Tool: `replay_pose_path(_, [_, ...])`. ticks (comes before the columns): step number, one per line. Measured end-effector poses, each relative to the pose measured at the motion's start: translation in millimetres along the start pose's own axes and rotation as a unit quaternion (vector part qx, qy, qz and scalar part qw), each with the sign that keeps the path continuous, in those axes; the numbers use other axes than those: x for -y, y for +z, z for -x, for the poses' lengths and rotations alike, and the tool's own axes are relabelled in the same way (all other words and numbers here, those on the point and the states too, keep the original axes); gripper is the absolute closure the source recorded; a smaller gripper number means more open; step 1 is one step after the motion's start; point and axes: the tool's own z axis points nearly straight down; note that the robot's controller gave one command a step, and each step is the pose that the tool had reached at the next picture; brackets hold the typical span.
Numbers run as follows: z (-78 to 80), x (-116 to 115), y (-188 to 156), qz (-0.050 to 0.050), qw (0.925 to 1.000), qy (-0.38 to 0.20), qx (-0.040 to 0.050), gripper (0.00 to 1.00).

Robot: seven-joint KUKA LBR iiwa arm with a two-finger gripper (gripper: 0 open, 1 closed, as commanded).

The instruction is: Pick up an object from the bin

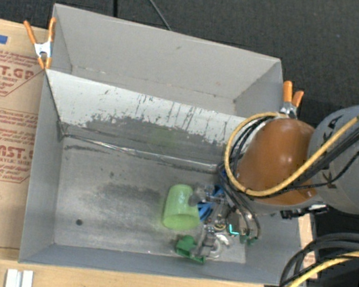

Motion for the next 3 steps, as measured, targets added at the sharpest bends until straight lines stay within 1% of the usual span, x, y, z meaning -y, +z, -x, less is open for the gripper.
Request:
replay_pose_path(1, [53.6,15,70,0.000,0.9998,-0.004,0.0192,0.00])
replay_pose_path(2, [54.3,14,66,0.000,0.9997,-0.004,0.0222,1.00])
replay_pose_path(3, [40.3,20,-71,0.000,1.0000,0.002,0.0084,1.00])
